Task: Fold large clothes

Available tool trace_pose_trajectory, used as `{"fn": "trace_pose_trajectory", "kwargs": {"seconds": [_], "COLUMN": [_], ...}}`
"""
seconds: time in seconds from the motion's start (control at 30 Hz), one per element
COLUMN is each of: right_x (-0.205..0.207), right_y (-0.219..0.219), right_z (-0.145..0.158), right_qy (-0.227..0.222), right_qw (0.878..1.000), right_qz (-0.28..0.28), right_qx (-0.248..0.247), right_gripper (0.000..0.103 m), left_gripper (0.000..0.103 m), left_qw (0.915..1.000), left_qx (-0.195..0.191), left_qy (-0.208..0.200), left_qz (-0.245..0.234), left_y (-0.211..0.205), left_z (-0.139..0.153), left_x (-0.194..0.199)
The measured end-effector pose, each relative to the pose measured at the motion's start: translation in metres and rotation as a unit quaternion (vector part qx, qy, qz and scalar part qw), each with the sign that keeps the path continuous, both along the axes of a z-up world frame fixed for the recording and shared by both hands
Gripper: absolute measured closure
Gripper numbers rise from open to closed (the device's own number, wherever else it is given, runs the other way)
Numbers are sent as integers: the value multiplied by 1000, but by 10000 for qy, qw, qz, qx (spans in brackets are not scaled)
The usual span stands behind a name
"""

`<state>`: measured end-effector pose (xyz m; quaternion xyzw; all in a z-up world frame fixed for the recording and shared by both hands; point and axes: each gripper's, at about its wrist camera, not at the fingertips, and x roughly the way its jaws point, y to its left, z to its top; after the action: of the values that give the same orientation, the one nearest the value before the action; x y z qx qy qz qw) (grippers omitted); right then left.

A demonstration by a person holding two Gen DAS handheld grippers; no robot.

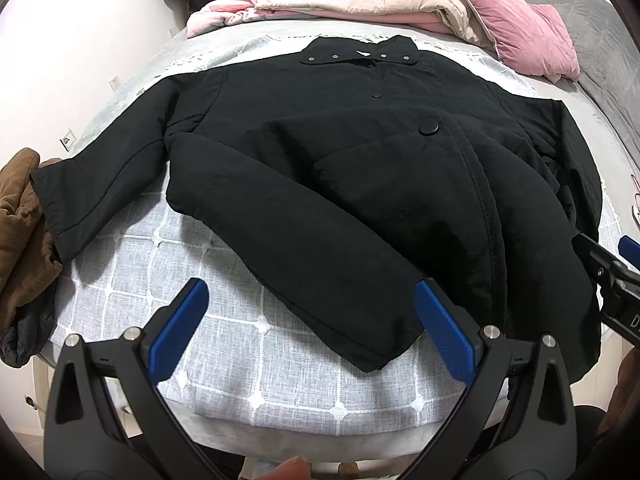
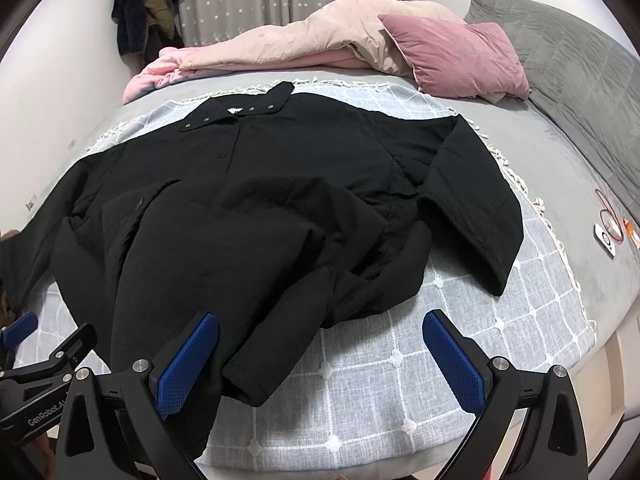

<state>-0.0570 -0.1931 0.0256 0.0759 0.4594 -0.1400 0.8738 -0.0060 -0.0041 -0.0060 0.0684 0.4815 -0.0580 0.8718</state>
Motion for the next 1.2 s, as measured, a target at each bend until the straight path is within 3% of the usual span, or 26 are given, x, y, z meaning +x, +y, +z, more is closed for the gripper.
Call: {"fn": "trace_pose_trajectory", "kwargs": {"seconds": [1.2], "right_x": [1], "right_y": [3], "right_z": [-2], "right_qy": [9], "right_qw": [10000], "right_qz": [5], "right_qx": [12], "right_gripper": [0], "left_gripper": [1], "left_qw": [9998], "left_qx": [-210], "left_qy": [2], "left_qz": [-53], "left_y": [3], "left_z": [1], "left_x": [-1]}}
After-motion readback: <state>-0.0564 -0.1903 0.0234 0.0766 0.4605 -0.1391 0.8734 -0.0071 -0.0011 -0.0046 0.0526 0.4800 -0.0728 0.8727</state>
